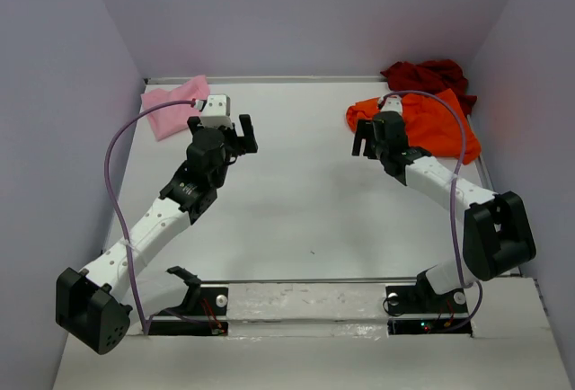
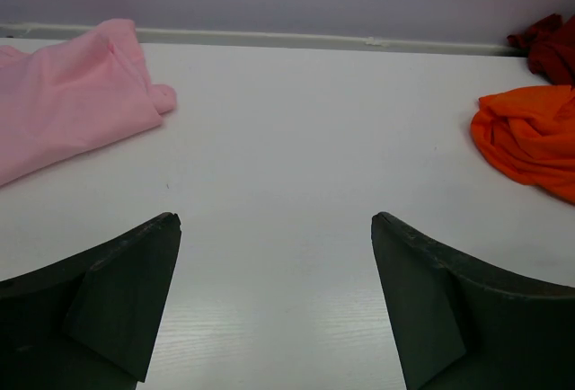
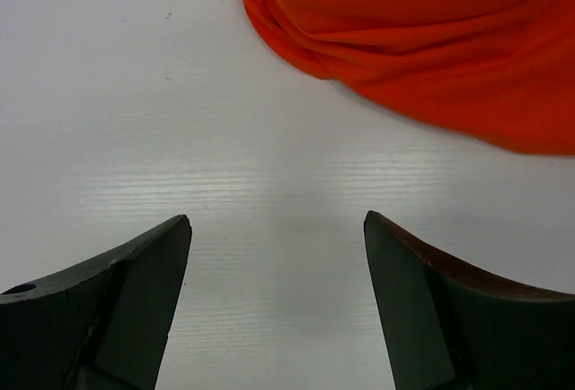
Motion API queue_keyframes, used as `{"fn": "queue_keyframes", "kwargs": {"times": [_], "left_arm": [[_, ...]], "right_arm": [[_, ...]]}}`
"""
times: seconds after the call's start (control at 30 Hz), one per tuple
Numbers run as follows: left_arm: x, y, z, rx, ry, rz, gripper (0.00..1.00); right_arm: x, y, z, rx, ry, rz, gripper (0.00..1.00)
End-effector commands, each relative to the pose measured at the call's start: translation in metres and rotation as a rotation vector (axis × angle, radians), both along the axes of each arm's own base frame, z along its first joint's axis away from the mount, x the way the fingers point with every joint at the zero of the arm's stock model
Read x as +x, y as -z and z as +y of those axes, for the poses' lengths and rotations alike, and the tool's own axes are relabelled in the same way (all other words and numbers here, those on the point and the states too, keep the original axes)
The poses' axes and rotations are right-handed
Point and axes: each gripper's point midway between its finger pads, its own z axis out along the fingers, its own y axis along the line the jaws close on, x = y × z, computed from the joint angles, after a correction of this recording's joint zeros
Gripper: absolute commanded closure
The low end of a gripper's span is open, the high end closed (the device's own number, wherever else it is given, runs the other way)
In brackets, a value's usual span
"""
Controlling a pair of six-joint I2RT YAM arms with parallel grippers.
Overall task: Fold and stack the t-shirts
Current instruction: Pick up the crumpled T-shirt from the corner of the board.
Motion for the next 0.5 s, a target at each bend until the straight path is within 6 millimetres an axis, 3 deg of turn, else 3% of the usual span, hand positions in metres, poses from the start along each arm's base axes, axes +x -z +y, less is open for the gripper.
{"fn": "queue_keyframes", "kwargs": {"times": [0.0, 0.33, 0.47], "left_arm": [[0.0, -0.032, -0.001, -0.038, 0.002, -0.074, 0.04], [0.0, -0.033, 0.0, -0.044, 0.0, -0.076, 0.03], [-0.001, -0.034, -0.001, -0.048, 0.007, -0.078, 0.03]], "right_arm": [[0.008, -0.011, 0.001, -0.01, 0.019, -0.039, 0.16], [0.004, -0.014, -0.002, 0.006, 0.033, -0.064, 0.14], [0.017, -0.018, -0.004, -0.011, 0.069, -0.078, 0.14]]}}
